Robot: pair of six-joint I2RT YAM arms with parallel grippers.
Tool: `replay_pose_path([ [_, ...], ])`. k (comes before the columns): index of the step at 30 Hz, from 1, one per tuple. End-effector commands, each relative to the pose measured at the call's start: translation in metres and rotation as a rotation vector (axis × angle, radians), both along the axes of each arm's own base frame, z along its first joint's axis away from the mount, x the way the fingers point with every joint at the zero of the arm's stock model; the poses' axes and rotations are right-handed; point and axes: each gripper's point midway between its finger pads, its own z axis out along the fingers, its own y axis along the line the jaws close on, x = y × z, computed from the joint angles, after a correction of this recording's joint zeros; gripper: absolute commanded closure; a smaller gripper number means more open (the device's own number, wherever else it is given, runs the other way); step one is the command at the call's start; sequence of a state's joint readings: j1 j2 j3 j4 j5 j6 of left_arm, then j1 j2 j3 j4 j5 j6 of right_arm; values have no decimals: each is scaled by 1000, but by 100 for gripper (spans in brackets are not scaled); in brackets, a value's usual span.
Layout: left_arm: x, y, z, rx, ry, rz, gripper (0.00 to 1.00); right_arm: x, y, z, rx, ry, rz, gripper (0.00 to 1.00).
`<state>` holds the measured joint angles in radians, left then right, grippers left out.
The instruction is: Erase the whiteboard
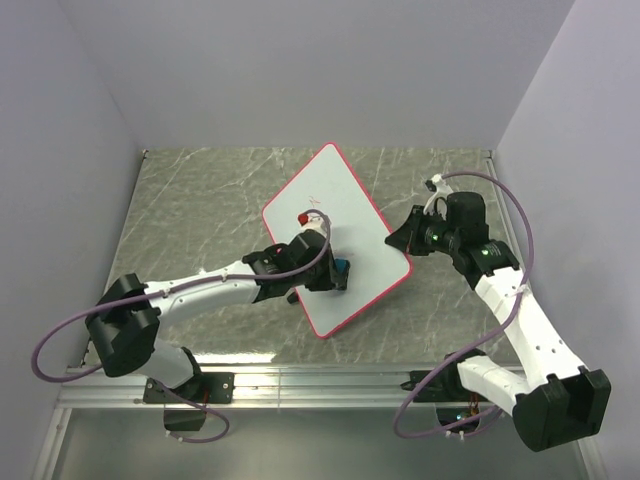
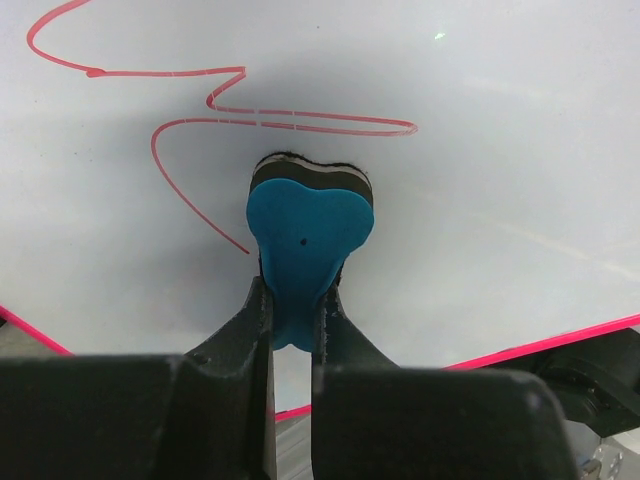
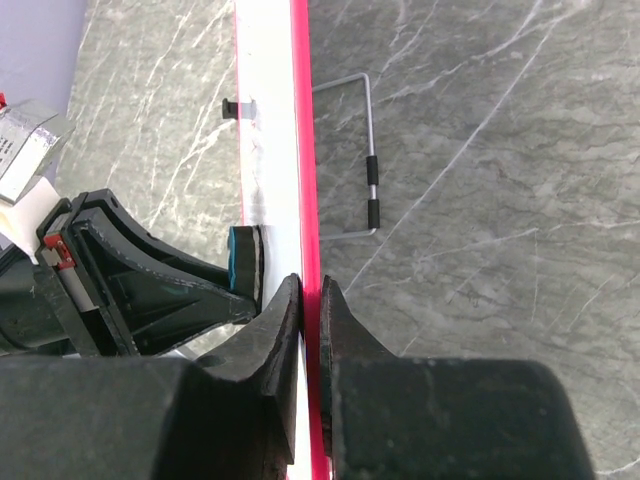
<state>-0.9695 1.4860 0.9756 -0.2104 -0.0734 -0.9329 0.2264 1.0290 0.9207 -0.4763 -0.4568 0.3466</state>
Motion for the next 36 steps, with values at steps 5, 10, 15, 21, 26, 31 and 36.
replay_pose_path([
  [5,-15,-22,-10,142,54,-86,100,-10,0,0,-5,-2,-2,100],
  [10,10,-63,59,68,-32,-107,100,-10,1,0,1,-3,-3,100],
  [15,22,-61,30,132,4,-109,100,-9,1,-3,-1,1,0,100],
  [21,23,-9,-41,153,167,12,100,-10,1,-2,-10,1,5,100],
  [26,22,48,-85,219,281,129,100,-11,1,-3,-12,2,12,100],
  [31,7,64,-105,251,322,134,100,-11,2,-4,-11,5,17,100],
  [36,-9,53,-103,243,335,113,100,-10,2,-1,-6,1,18,100],
])
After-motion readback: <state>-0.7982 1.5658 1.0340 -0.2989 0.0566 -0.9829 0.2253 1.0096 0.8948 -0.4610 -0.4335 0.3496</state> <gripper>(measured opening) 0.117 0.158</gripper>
